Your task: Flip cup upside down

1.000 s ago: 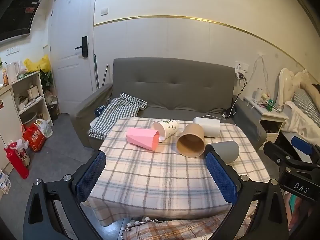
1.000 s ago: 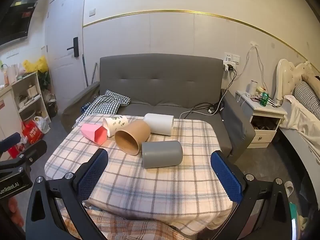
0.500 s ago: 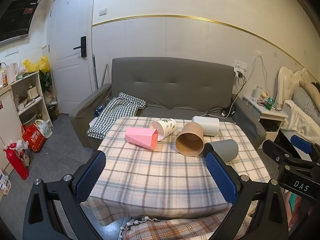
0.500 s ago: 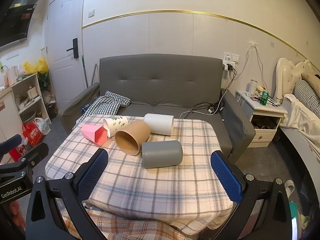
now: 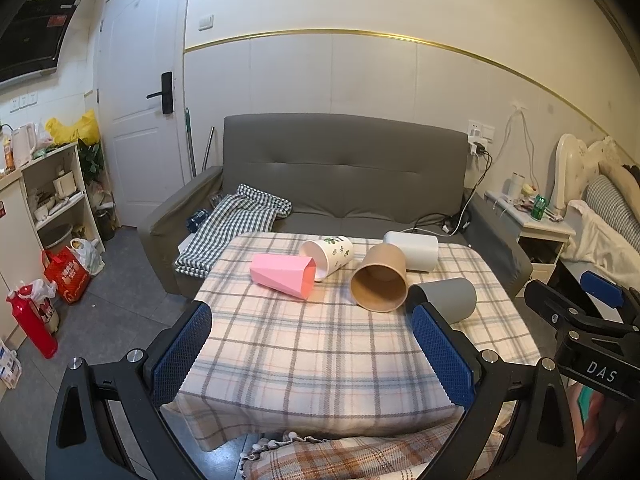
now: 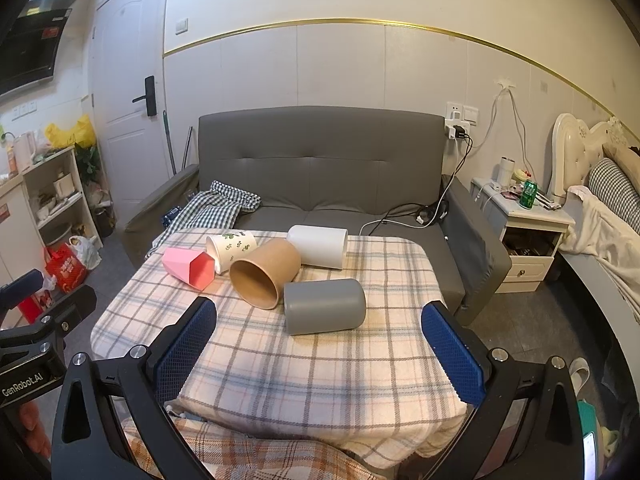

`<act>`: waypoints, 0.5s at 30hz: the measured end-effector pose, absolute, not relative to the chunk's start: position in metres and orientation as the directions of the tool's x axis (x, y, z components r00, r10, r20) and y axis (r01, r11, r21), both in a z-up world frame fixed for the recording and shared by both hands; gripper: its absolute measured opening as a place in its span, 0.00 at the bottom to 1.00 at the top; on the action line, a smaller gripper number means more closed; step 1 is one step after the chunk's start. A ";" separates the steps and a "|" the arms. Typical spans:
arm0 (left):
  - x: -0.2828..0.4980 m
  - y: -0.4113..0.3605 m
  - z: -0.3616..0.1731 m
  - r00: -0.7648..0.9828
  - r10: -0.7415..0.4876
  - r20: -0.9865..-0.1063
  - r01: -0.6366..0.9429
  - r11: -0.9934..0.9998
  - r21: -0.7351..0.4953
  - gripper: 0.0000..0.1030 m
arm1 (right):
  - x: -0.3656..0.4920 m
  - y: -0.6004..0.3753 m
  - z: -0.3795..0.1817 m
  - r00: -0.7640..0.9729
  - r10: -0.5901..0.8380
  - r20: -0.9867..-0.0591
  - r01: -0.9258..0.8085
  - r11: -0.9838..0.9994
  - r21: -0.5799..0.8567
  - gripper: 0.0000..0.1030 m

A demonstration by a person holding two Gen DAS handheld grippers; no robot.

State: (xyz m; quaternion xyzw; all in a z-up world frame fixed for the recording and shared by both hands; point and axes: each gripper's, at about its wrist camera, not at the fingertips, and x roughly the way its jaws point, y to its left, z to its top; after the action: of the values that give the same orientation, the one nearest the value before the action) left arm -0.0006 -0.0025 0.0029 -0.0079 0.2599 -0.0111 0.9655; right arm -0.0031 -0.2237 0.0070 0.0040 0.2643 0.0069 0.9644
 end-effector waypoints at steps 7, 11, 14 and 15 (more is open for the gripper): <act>0.000 -0.003 0.002 0.865 -0.025 -0.502 0.017 1.000 -0.021 1.00 | -0.003 -0.223 0.003 0.859 0.015 -0.512 -0.009 1.000 0.014 1.00; 0.000 -0.003 0.003 0.865 -0.025 -0.501 0.016 1.000 -0.022 1.00 | -0.003 -0.223 0.004 0.858 0.014 -0.513 -0.008 1.000 0.014 1.00; 0.000 -0.003 0.003 0.865 -0.025 -0.501 0.016 1.000 -0.022 1.00 | -0.003 -0.223 0.003 0.858 0.015 -0.513 -0.008 1.000 0.016 1.00; 0.000 -0.003 0.003 0.865 -0.025 -0.501 0.016 1.000 -0.022 1.00 | -0.003 -0.223 0.003 0.859 0.015 -0.512 -0.008 1.000 0.016 1.00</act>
State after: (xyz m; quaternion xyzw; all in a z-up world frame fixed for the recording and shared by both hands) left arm -0.0001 -0.0029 0.0028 -0.0084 0.2598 -0.0107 0.9656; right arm -0.0032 -0.2230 0.0033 0.0064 0.2658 0.0061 0.9640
